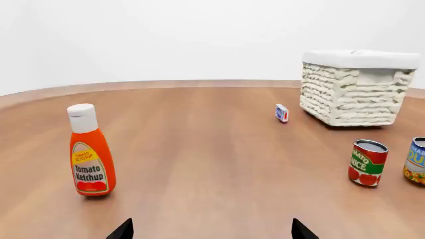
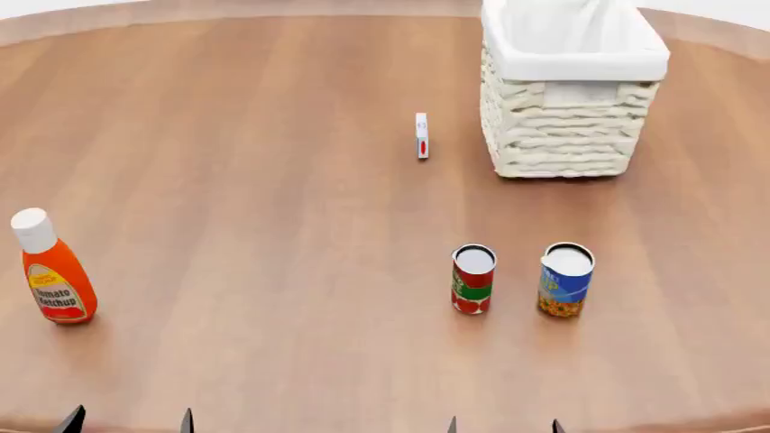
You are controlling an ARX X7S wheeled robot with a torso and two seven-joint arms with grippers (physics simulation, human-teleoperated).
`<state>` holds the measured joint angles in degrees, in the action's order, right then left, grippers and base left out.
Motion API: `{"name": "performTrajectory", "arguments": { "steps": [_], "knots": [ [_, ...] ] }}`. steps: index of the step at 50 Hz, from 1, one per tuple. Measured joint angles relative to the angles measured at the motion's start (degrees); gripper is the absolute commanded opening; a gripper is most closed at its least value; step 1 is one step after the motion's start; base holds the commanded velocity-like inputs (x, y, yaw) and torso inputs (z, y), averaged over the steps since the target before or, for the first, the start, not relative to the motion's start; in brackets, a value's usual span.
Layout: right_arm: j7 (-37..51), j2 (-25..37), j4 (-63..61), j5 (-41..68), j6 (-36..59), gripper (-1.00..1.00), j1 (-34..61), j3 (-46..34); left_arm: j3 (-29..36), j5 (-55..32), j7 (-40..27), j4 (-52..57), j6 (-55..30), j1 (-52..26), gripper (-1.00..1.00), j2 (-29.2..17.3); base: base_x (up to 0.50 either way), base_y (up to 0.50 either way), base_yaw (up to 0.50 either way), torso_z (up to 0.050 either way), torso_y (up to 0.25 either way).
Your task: Pick up the alphabet soup and the cream cheese box, and put them in the basket.
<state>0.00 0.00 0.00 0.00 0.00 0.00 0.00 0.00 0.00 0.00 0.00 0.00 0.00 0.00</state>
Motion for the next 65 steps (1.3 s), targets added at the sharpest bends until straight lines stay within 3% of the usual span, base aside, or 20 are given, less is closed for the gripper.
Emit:
{"name": "performTrajectory", "arguments": {
  "steps": [28,45,53,65],
  "knots": [
    [4.43,3.14,-1.13,1.84,3.53,1.0,0.91,-4.21,3.46,-2.89,-3.98,1.99,-1.59,-0.34,1.0,-3.23,0.0,0.0,0.0,0.0,0.0],
    [7.8,7.25,-30.37,5.9,41.6,1.0,14.15,-2.28,2.26,-9.86,-7.24,25.85,-34.5,-14.62,1.0,-6.09,0.0,0.0,0.0,0.0,0.0],
    [9.48,8.31,-36.79,6.02,50.74,1.0,17.86,-1.89,2.23,-11.37,-8.25,30.83,-40.34,-17.62,1.0,-6.64,0.0,0.15,0.0,0.0,0.0],
    [10.76,8.78,-39.78,6.6,55.64,1.0,20.17,-2.33,2.2,-12.18,-9.15,33.18,-43.11,-19.25,1.0,-7.52,0.0,0.37,0.0,0.0,0.0]
  ]
}}
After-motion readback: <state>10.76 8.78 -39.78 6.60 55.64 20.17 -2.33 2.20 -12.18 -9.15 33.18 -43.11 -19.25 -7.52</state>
